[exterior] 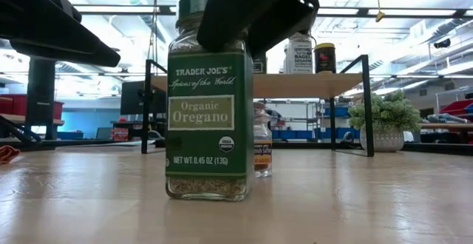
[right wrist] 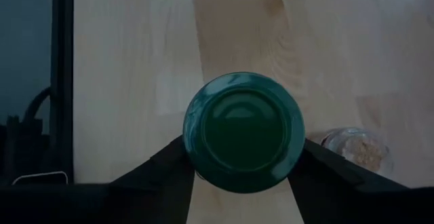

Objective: Shelf spices
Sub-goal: Put the green seasoning bottle on the shelf

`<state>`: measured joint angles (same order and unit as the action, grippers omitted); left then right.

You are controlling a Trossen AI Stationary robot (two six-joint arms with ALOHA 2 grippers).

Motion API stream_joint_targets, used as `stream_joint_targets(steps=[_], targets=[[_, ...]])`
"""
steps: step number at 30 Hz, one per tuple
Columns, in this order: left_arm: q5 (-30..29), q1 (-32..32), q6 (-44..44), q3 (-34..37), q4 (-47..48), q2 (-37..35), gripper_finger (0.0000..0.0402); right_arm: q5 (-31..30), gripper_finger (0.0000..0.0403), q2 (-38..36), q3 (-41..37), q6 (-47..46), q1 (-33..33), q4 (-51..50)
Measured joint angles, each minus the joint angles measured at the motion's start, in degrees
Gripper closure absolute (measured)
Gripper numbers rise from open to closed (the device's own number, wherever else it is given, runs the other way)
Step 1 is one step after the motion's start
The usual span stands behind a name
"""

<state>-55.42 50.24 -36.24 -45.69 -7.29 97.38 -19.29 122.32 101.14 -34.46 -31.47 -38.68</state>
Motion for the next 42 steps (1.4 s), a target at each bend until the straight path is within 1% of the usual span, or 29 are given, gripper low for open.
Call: stream_joint_targets(steps=[4, 10, 19, 26, 29, 31, 33, 36, 42], targets=[[0.0, 0.0, 0.01, 0.0, 0.0, 0.0, 0.0183, -0.03, 0.0199, -2.65, 0.0, 0.82, 0.51, -0.05], [0.0, 0.0, 0.01, 0.02, 0.01, 0.0, 0.0183, -0.59, 0.02, -7.07, 0.0, 5.72, 2.96, -0.89], [0.0, 0.0, -1.63, 0.02, -0.13, 0.0, 0.0183, 0.06, 0.02, -13.72, 0.0, 14.11, 12.37, -4.99], [-0.02, -0.01, -1.91, 0.02, -2.37, 0.0, 0.0183, 3.45, 0.02, -19.35, 0.0, 23.63, 22.62, -5.14], [0.47, -0.84, -1.93, 0.04, -1.96, 0.0, 0.0183, 7.62, 0.02, -20.11, 0.0, 27.59, 28.2, -4.44], [1.58, -2.42, -1.93, 0.04, -1.41, 0.0, 0.0183, 11.26, 0.02, -20.04, 0.0, 29.75, 31.83, -4.17], [3.74, -4.43, -1.91, 0.04, -0.78, 0.0, 0.0183, 13.24, 0.02, -19.69, 0.0, 31.8, 34.77, -3.43], [6.6, -7.31, -0.19, 0.07, -0.5, 0.0, 0.0183, 13.85, 0.02, -19.36, -0.02, 34.01, 37.85, -3.74], [7.06, -10.7, 1.87, 0.07, -0.61, 0.0, 0.0183, 15.06, 0.02, -19.39, 0.0, 37.08, 40.25, -3.52]])
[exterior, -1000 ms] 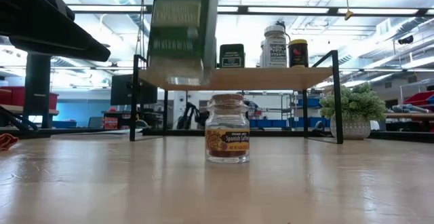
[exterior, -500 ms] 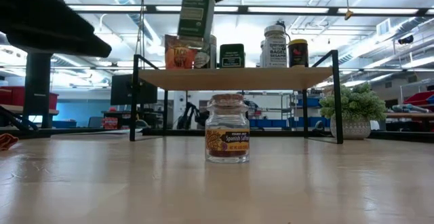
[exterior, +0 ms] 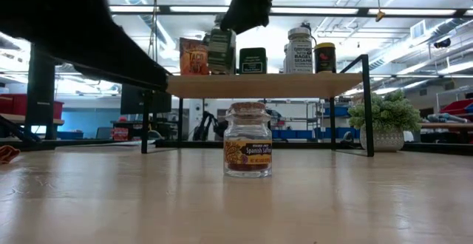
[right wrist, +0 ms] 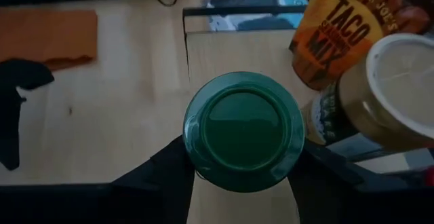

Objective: Shelf spices
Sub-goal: Put the green seasoning bottle on the shelf

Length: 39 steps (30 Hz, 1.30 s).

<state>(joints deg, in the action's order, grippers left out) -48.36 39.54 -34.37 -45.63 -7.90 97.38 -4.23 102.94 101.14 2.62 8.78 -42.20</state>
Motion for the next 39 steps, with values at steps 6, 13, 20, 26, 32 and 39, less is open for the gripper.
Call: stream_joint_targets(steps=[6, 13, 20, 26, 32, 39], targets=[[0.09, -1.47, 1.16, 0.0, -0.14, 0.0, 0.0183, -0.02, 0.0199, 0.0, 0.0, 1.78, 0.28, -0.43], [0.36, -2.69, 1.44, 0.0, -0.32, 0.0, 0.0183, -0.04, 0.0182, 0.01, -1.08, 2.59, 0.31, 0.63], [2.49, -2.72, 1.4, 0.0, -0.37, 0.0, 0.0183, -0.12, 0.0171, 0.07, -1.18, 2.59, 0.42, 1.14], [2.56, -2.72, 1.4, 0.0, -0.33, 0.0, 0.0183, -0.13, 0.017, 0.07, -1.18, 2.59, 0.42, 3.07], [2.54, -2.72, 1.4, 0.0, -0.07, 0.0, 0.0183, -1.09, 0.0166, 0.05, -1.18, 2.57, 0.44, 4.62], [2.51, -2.7, 1.38, 0.0, -0.02, 0.0, 0.0183, -1.09, 0.0165, -0.1, -1.14, 2.57, 0.44, 6.64]])
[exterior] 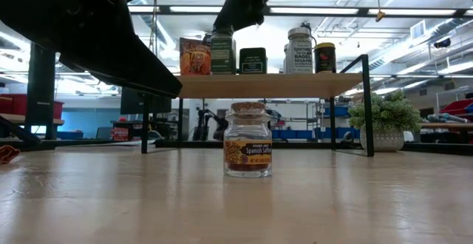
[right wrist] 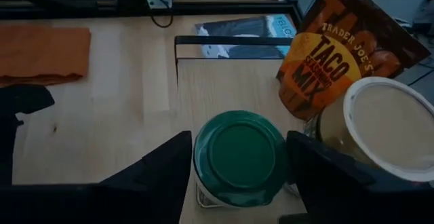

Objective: Shelf spices
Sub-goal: Put the green seasoning bottle on the shelf, then put the brown seasoning bottle on the shelf

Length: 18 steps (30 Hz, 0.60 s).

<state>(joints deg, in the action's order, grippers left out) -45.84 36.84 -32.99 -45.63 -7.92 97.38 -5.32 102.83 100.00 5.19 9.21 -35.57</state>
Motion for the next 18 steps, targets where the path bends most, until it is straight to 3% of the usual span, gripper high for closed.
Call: stream_joint_targets(steps=[12, 18], targets=[[-0.11, 0.0, 0.04, 0.0, 0.11, 0.0, 0.0183, -1.09, 0.0162, -0.05, 7.6, 0.02, 0.0, -7.86], [-0.13, 0.0, 0.07, 0.0, 0.1, 0.0, 0.0183, -1.1, 0.0162, -0.05, 15.51, -2.03, -0.41, -19.61]])
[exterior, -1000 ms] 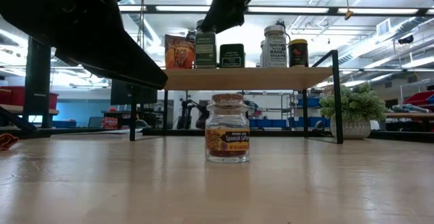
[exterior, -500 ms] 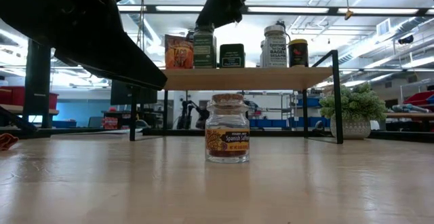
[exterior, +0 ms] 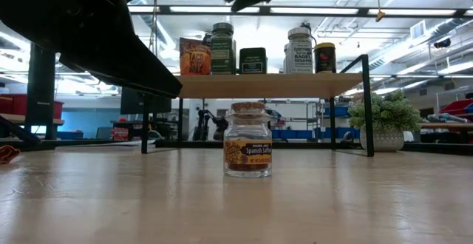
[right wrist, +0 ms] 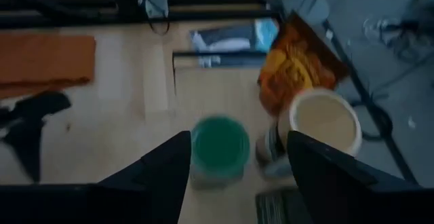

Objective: Shelf spices
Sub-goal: Put the brown seasoning bottle on the shelf

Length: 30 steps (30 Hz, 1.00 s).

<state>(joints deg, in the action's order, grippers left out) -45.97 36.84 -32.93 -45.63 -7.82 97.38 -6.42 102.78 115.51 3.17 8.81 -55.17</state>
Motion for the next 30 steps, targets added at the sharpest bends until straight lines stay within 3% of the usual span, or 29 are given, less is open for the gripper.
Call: stream_joint_targets(steps=[8, 10, 14, 18, 24, 30], targets=[[-0.05, 0.0, 0.03, 0.0, -0.04, 0.0, 0.0183, -0.1, 0.017, -0.07, 3.2, -10.34, -6.07, -21.66], [-0.07, 0.0, -0.09, 0.0, -0.04, 0.0, 0.0183, -0.92, 0.0172, -0.43, 0.81, -12.43, -9.43, -24.36], [-0.07, 0.0, -0.19, -0.02, -0.17, 0.0, 0.0183, -8.25, 0.0178, -3.56, -8.24, -17.78, -18.25, -22.17], [-0.03, 0.02, -0.57, -0.02, -0.3, 0.0, 0.0183, -15.24, 0.0187, -9.27, -20.93, -26.77, -28.66, -13.45], [-0.05, 0.02, -0.66, -0.02, -0.56, 0.0, 0.0183, -20.69, 0.0198, -17.65, -43.21, -42.54, -43.81, 11.17], [-0.09, 0.02, 0.23, -0.02, -1.75, 0.0, 0.0183, -25.64, 0.0203, -17.32, -61.15, -44.64, -51.54, 35.83]])
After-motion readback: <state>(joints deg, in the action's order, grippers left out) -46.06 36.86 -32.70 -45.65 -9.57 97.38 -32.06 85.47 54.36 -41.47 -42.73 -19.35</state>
